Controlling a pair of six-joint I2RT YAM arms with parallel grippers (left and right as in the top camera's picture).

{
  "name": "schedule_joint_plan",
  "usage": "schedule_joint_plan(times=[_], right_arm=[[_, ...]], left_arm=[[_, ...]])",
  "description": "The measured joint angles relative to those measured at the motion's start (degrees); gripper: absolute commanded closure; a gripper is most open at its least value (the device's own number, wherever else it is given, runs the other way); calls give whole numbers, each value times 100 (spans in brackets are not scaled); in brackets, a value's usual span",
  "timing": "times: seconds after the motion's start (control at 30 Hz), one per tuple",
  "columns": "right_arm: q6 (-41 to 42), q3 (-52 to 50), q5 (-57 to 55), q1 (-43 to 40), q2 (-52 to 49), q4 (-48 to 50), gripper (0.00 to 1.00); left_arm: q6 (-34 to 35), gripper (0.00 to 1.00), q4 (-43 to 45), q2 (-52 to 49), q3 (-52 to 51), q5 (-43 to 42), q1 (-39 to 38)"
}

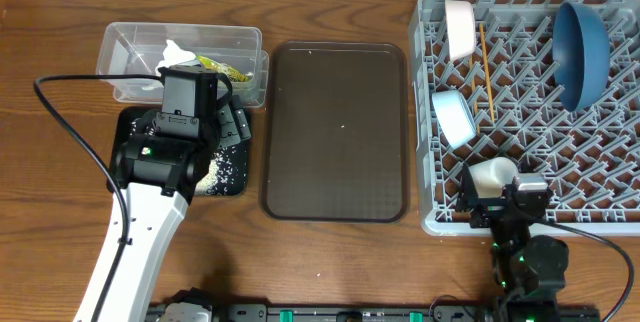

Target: Sort waste into correct bins and load items into the dishwasher rack

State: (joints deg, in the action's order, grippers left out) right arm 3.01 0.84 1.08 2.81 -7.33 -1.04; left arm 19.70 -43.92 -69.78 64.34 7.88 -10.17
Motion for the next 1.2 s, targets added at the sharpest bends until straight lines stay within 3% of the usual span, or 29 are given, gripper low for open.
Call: schedule_joint_plan(times=[0.37,1.2], right_arm=[[44,-37,-391,310,651,-256,1],[46,-39,-411,310,660,-271,1]], left_arm=[[0,13,0,0,0,0,0],[0,13,0,0,0,0,0]])
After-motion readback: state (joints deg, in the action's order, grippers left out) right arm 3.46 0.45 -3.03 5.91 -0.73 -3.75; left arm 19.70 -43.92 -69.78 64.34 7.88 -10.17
